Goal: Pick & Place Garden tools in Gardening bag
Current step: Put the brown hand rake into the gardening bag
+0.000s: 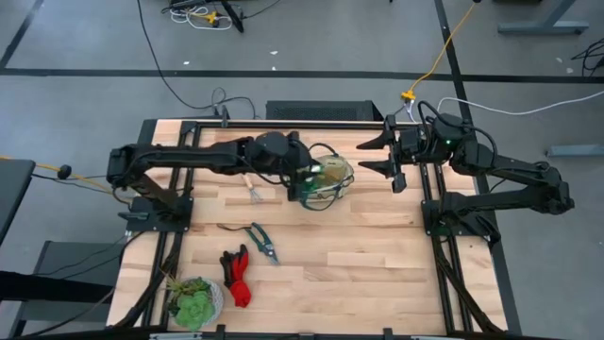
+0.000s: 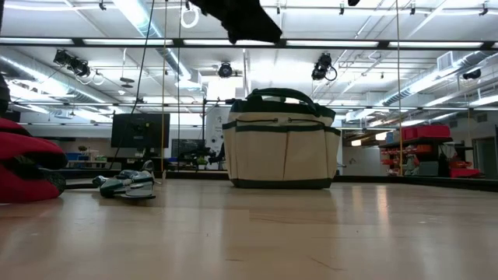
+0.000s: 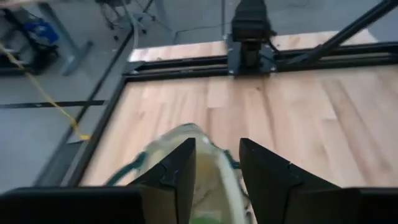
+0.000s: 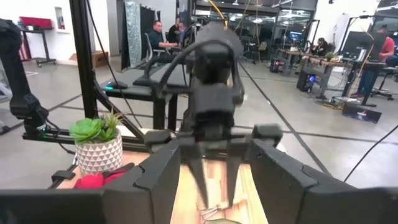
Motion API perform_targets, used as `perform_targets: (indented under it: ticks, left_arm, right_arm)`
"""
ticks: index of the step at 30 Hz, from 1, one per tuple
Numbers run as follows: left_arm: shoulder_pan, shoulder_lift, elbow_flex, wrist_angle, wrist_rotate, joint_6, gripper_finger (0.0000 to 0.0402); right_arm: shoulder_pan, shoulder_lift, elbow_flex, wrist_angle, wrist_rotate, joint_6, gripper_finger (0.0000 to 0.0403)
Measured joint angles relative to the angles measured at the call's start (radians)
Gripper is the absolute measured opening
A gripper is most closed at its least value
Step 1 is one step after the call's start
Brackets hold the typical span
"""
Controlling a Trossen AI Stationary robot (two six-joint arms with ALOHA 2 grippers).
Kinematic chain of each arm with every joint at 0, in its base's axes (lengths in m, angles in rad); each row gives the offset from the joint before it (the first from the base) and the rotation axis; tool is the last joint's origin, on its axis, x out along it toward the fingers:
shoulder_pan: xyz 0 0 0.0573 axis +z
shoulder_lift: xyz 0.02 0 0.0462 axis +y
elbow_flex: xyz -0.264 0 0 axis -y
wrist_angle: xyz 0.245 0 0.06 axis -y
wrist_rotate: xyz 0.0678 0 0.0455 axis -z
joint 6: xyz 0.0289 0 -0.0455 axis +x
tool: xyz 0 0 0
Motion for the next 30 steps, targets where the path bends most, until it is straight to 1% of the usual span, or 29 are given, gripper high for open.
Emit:
perform_targets:
  ticks: [9,15,19,22,27,30]
  left_arm:
    - [0.005,-0.120,0.000,-0.277,-0.074,0.083,0.0124]
    - [0.005,-0.150,0.000,-0.440,-0.091,0.130,0.0124]
    - [0.005,-0.148,-0.001,-0.582,-0.111,0.153,0.0124]
    - [0.009,-0.142,-0.001,-0.636,-0.139,0.089,0.0124]
    - [0.038,-0.138,0.000,-0.650,-0.166,-0.063,0.0124]
    - [0.057,-0.138,0.000,-0.651,-0.167,-0.081,0.0124]
  right_arm:
    - [0.000,0.000,0.000,0.001,-0.001,-0.002,0.0194]
    - [0.000,0.000,0.000,0.001,0.000,-0.007,0.0194]
    - [0.000,0.000,0.000,0.001,0.000,-0.006,0.0194]
    - [0.000,0.000,0.000,0.000,0.001,-0.006,0.0194]
    - [0.000,0.000,0.000,0.000,0.001,-0.003,0.0194]
    - [0.000,0.000,0.000,0.000,0.001,-0.003,0.0194]
